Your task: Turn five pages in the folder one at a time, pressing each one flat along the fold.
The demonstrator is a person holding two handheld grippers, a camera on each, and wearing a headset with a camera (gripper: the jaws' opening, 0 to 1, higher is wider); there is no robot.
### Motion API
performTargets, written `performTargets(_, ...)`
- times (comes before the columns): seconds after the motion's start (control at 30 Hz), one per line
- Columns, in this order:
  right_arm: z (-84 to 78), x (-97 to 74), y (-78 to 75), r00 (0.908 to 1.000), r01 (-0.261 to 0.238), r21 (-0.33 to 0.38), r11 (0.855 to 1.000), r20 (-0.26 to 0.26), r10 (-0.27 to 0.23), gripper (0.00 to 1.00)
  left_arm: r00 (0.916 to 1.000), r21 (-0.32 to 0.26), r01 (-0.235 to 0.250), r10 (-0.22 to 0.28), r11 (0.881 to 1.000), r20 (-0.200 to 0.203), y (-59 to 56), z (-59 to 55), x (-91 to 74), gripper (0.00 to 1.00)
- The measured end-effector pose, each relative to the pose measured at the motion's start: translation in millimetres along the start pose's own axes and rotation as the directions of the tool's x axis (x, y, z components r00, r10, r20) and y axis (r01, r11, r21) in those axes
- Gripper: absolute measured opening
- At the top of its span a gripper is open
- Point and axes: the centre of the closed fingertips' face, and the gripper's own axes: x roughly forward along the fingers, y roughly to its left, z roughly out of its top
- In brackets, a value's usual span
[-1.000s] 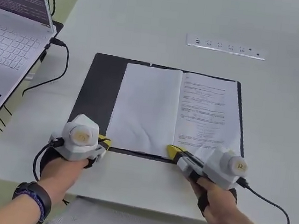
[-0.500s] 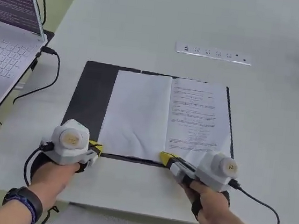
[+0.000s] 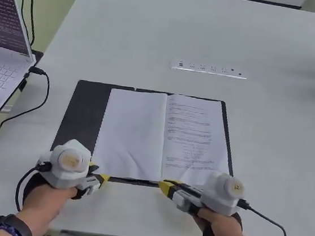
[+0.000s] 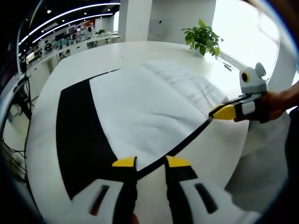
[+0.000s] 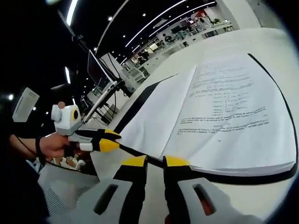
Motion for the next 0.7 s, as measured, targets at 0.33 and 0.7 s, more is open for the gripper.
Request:
performTargets(0.33, 31.0, -28.1, -16.3, 0.9974, 0.044, -0.040, 0.998, 0.059, -0.042, 0.27, 0.9996, 0.038, 0.023, -0.024, 0.999, 0.017, -10.7, 16.5, -10.7, 0.31)
performTargets(0.7, 52.6, -61.5, -32.3, 0.9930, 0.077, -0.106, 0.991, 0.097, -0.067, 0.36, 0.9988, 0.059, 0.023, -0.025, 0.998, 0.042, -8.4, 38.4, -24.7, 0.38)
